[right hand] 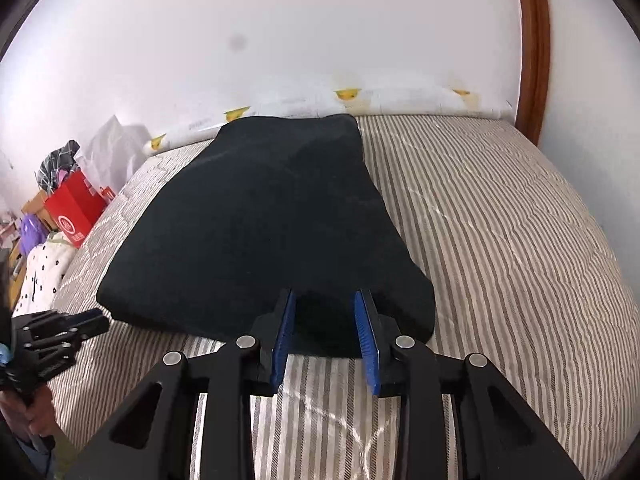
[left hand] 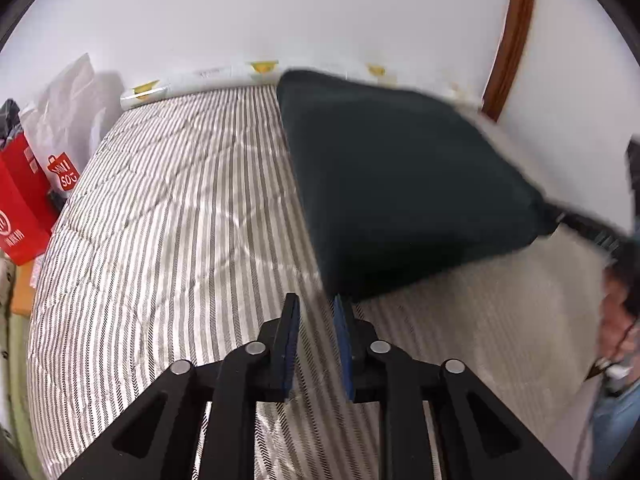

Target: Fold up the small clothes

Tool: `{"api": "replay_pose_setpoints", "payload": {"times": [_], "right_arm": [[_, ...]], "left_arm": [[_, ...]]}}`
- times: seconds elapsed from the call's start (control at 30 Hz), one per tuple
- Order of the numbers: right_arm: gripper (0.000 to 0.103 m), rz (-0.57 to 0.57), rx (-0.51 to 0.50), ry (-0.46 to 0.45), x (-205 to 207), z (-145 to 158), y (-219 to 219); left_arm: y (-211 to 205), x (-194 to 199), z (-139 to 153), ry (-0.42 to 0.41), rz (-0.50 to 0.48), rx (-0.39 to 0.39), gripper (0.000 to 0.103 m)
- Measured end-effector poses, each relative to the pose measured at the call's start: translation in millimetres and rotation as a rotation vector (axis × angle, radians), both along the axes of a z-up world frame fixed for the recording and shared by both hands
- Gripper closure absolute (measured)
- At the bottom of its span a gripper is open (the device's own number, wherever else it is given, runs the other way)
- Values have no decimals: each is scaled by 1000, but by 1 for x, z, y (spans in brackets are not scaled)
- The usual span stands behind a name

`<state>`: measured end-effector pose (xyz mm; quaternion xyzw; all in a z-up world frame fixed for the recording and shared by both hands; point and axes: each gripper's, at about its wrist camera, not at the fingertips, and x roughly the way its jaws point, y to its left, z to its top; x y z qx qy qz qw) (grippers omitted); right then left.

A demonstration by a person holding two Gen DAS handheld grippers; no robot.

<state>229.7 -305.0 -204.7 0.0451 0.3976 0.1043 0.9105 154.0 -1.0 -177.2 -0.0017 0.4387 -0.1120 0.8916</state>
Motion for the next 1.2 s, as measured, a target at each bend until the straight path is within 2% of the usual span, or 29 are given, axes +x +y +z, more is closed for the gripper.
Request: {"api": "replay_pose_setpoints", "payload": {"times": [0.07,0.1,0.2,0.37,0.47,0.6,0.73,0.87,0.9,0.93,1.03,1.2], "right_arm": [[72,-5,-38,4,4,-6,5],[71,-5,-49,1,4,-8,7],[70,-16,-49,-6,2,-11,7],[70,-47,-24,31,-3,-12,0],[70,-66,-28,50,-6,-13,-3],[70,-88,-2,71,-10,-8,-7],[69,-111,-31,79,-17,3,-4],[61,-128,-24,80,-26,19,-3],[56,-129,-18,77,-30,24,-2],[52,-129,-19,70,-36,31,-1],[47,-130,-44,33,-55,50,4],[46,-139,-102,-15,-86,79,12]], "left_arm": [[0,3,10,-19,-2,-26,64],[-1,5,13,-30,-3,-27,63],[-8,17,19,-46,-8,-28,63],[-21,35,6,-12,4,-31,63],[-23,32,2,-10,5,-18,62],[-17,27,6,14,17,-53,62],[-16,16,16,12,31,-43,63],[-13,2,31,-7,46,-61,62],[-13,-2,36,-13,47,-64,61],[-13,-7,41,-22,49,-64,59],[-13,-23,58,-60,63,-51,33],[-16,-57,85,-125,58,-46,31]]}}
